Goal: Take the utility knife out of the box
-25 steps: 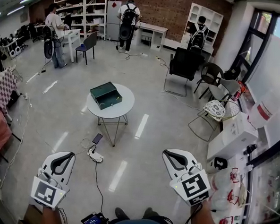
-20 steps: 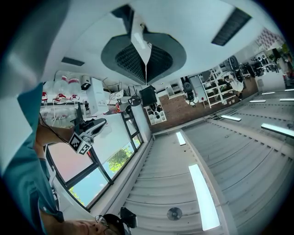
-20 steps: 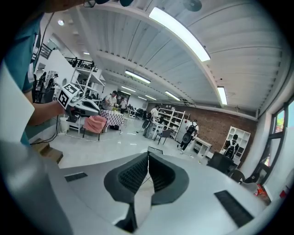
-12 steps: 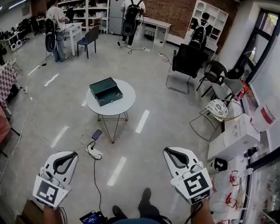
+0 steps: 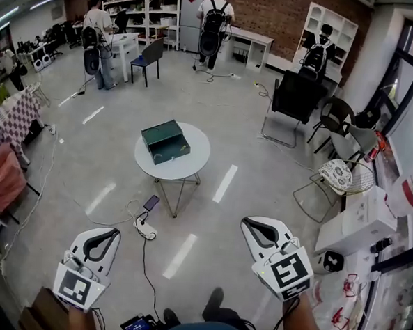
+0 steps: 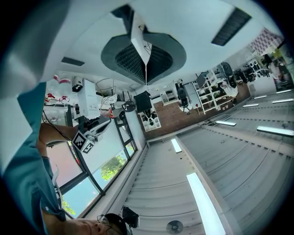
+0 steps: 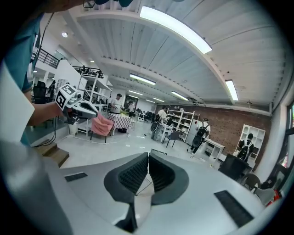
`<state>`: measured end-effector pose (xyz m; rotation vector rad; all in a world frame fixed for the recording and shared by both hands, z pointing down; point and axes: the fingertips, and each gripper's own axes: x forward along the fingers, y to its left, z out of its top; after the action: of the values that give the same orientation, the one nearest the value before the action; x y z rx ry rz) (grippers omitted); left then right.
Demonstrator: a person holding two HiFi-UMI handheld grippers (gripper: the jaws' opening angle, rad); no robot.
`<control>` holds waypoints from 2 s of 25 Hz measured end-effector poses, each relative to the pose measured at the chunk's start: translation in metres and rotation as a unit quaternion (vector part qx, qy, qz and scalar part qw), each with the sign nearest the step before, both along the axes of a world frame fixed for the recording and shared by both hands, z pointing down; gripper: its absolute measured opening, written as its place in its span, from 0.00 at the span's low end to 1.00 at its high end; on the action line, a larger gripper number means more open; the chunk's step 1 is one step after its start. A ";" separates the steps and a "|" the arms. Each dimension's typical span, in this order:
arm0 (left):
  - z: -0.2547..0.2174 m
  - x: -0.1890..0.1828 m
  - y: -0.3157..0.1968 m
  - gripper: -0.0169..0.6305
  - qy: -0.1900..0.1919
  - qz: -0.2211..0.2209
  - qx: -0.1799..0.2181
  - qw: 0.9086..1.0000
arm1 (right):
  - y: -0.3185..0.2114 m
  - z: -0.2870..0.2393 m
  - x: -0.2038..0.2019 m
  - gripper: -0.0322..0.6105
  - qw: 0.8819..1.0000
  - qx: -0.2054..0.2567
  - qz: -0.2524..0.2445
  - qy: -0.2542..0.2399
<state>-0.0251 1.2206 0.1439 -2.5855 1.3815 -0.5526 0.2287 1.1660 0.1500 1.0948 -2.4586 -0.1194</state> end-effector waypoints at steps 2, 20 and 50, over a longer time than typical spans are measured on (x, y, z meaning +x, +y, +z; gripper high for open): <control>0.000 0.022 -0.038 0.06 0.000 -0.010 -0.002 1.000 | -0.044 0.000 0.020 0.11 1.000 0.000 -0.011 -0.002; -0.008 0.281 -0.258 0.06 -0.018 -0.059 0.000 0.998 | -0.289 0.009 0.266 0.11 0.997 -0.004 -0.069 -0.023; -0.036 0.113 -0.769 0.06 0.004 0.107 0.003 0.994 | -0.694 -0.026 0.119 0.11 0.994 -0.022 0.108 -0.007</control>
<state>0.0876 0.4512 0.1077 -2.6882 1.0854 -0.5039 0.3482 0.4722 0.1245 1.3376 -2.3247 0.0086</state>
